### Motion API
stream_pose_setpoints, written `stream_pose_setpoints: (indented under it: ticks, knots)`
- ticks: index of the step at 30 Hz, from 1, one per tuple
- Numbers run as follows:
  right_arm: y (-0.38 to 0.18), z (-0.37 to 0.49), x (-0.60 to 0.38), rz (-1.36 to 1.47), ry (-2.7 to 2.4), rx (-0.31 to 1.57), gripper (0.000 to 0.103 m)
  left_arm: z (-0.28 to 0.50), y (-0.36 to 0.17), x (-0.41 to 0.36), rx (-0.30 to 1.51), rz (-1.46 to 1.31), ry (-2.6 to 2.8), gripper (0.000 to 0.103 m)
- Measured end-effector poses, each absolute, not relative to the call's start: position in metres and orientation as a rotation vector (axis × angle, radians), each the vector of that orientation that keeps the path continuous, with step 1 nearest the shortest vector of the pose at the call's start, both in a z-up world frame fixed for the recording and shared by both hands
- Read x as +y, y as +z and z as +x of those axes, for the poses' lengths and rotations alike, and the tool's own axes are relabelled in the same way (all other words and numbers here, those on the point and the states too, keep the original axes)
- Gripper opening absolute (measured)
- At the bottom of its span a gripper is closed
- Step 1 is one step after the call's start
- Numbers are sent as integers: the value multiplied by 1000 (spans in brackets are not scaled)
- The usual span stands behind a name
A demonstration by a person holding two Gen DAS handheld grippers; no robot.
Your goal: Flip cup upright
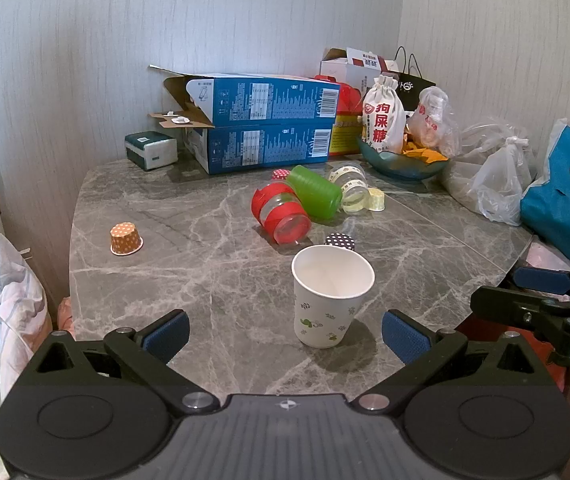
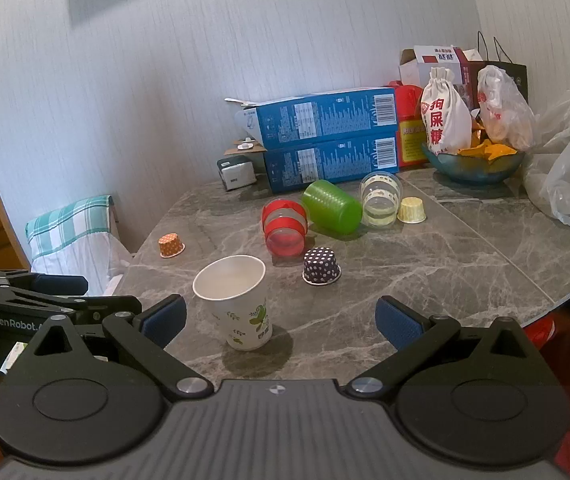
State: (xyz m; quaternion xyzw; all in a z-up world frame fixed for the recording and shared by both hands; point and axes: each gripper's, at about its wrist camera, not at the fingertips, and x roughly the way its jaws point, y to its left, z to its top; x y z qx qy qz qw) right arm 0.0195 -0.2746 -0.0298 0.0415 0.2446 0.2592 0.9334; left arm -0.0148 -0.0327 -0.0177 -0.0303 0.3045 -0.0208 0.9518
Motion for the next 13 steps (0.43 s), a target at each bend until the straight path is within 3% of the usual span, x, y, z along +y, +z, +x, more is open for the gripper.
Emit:
stream_pose_setpoints:
  ticks: [13]
  knots:
    - [-37, 22, -269, 93, 546, 504, 102, -20, -15, -23, 551, -64, -34, 103]
